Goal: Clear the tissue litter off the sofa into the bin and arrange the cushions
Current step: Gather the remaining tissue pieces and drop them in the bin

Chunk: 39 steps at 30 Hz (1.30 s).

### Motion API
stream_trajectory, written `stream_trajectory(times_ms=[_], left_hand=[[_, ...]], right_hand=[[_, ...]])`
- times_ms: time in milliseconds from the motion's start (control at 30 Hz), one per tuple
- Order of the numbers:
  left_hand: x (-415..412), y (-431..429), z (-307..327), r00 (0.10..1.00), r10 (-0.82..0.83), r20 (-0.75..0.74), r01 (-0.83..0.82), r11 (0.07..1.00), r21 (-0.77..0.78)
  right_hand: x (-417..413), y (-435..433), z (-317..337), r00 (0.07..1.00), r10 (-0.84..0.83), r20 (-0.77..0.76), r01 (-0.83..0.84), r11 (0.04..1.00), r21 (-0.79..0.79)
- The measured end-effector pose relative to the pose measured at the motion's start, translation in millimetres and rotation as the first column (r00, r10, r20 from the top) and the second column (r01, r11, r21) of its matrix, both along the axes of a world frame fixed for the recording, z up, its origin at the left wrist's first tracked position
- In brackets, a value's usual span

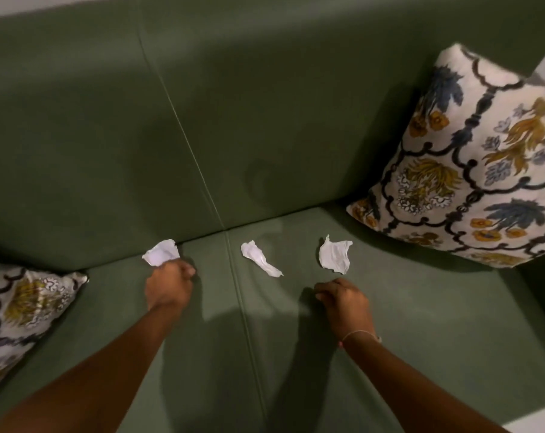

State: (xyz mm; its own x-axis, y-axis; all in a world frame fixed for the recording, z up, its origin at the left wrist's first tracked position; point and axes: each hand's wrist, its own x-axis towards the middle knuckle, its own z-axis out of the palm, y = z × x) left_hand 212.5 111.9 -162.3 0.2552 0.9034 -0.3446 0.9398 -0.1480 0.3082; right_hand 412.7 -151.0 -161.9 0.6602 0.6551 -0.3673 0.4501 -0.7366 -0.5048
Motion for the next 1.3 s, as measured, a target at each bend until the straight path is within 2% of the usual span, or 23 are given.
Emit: stream_trajectory(times_ms=[100, 167, 233, 300, 400, 467, 533, 633, 767, 867, 933, 1000, 1067, 1200, 1300], left_hand=[[24, -19, 9, 0.995, -0.052, 0.087, 0.05, 0.998, 0.027], [39, -25, 13, 0.987, -0.099, 0.123, 0.085, 0.99, 0.115], [54, -29, 14, 0.967, -0.236, 0.096, 0.209, 0.95, 0.231], [71, -34, 13, 0.878, -0.477, 0.022, 0.456, 0.85, 0.263], [98, -43, 7, 0.641, -0.758, -0.121, 0.767, 0.628, 0.134], [107, -49, 0, 0.534, -0.819, -0.212, 0.844, 0.533, 0.063], [106, -51, -9, 0.517, -0.82, -0.245, 0.854, 0.513, 0.085], [89, -54, -15, 0.609, -0.776, -0.164, 0.791, 0.579, 0.2], [52, -55, -10, 0.781, -0.624, -0.035, 0.605, 0.741, 0.29], [19, -45, -1, 0.938, -0.342, 0.056, 0.314, 0.908, 0.277], [2, -36, 6, 0.991, -0.103, 0.09, 0.076, 0.963, 0.26], [-10, -24, 10, 0.99, 0.114, 0.082, -0.13, 0.966, 0.225], [-14, -11, 10, 0.965, 0.251, 0.072, -0.259, 0.953, 0.156], [2, 13, 3, 0.953, 0.292, 0.08, -0.294, 0.956, 0.014], [11, 25, -5, 0.912, 0.371, 0.175, -0.371, 0.928, -0.038]], right_hand=[[23, 7, 14, 0.987, -0.158, 0.015, 0.157, 0.985, 0.065], [39, 16, 18, 0.984, -0.174, 0.034, 0.171, 0.983, 0.07], [55, 25, 17, 0.986, -0.156, 0.055, 0.153, 0.987, 0.047], [68, 31, 11, 0.995, -0.066, 0.081, 0.068, 0.997, -0.026], [73, 35, -2, 0.989, 0.123, 0.084, -0.106, 0.978, -0.181], [69, 34, -13, 0.975, 0.199, 0.098, -0.17, 0.955, -0.244], [66, 34, -23, 0.969, 0.224, 0.106, -0.19, 0.947, -0.258], [70, 37, -27, 0.981, 0.169, 0.098, -0.141, 0.961, -0.238], [71, 44, -28, 0.99, 0.088, 0.108, -0.058, 0.967, -0.249], [66, 46, -24, 0.995, 0.072, 0.065, -0.053, 0.967, -0.249], [56, 48, -22, 0.999, 0.041, 0.034, -0.034, 0.982, -0.185], [42, 51, -19, 0.997, 0.067, 0.028, -0.063, 0.992, -0.106], [27, 56, -18, 0.995, 0.094, 0.017, -0.093, 0.995, -0.041], [2, 63, -17, 0.997, 0.041, -0.058, -0.037, 0.997, 0.068], [-11, 64, -20, 0.991, 0.044, -0.127, -0.029, 0.993, 0.118]])
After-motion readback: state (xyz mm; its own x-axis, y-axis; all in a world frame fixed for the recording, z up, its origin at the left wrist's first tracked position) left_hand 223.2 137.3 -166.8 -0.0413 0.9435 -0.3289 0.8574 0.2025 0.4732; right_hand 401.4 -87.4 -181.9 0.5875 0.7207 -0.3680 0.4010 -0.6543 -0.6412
